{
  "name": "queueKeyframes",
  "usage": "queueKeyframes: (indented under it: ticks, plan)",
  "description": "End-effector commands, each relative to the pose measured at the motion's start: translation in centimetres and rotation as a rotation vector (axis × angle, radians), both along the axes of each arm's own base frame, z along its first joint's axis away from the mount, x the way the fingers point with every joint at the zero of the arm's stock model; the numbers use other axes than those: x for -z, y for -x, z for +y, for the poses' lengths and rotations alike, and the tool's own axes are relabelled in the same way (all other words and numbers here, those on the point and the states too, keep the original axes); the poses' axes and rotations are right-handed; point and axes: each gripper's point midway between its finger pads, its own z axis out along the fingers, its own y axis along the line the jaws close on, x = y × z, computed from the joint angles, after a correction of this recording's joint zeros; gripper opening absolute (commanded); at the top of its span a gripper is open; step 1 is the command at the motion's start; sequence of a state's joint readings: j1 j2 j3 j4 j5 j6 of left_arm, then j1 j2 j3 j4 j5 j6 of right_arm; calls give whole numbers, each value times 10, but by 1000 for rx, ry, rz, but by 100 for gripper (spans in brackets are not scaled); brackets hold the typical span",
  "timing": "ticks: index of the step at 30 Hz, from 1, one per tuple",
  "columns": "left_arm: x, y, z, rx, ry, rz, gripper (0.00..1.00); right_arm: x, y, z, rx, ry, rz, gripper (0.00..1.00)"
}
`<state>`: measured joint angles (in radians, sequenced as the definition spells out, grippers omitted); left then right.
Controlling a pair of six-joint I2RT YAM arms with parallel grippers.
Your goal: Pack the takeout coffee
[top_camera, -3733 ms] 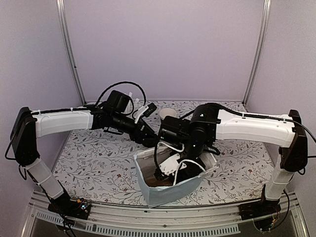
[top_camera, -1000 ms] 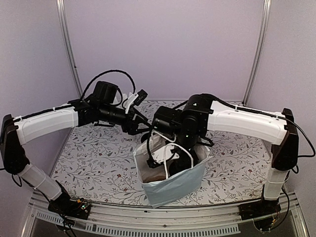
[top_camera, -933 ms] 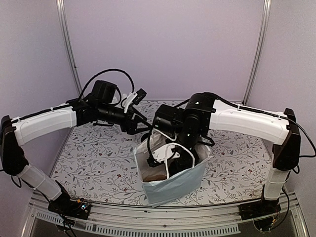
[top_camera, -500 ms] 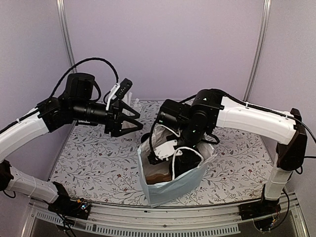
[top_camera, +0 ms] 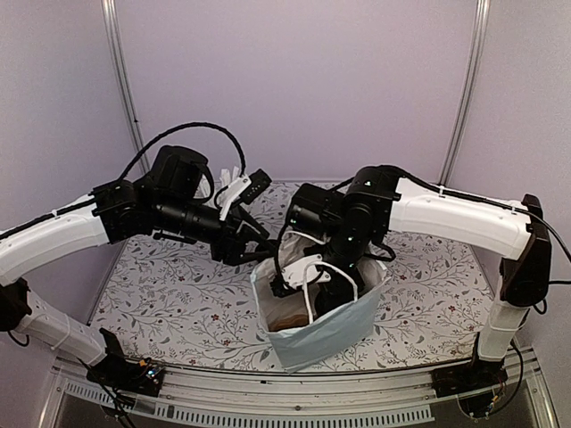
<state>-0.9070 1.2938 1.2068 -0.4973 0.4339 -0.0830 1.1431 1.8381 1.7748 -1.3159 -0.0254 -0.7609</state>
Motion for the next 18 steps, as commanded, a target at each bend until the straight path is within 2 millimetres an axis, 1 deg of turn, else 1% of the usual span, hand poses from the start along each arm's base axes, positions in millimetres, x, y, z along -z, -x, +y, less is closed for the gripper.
queueKeyframes:
  ticks: [1, 7, 14, 16, 18]
  plan:
    - [7, -7, 1, -39, -38, -24, 58, -24, 6, 6, -31, -101, 2, 99]
    - [12, -15, -8, -39, -46, -37, 57, -47, 17, 10, -93, -188, 22, 99]
    - [10, -19, -22, -19, -9, -28, 57, -77, 29, 13, -163, -304, 25, 99]
    - [8, -21, -23, -23, -4, -33, 57, -87, 28, 14, -169, -334, 4, 99]
    - [1, -21, -23, -25, 9, -45, 59, -94, 22, 15, -161, -352, -38, 99]
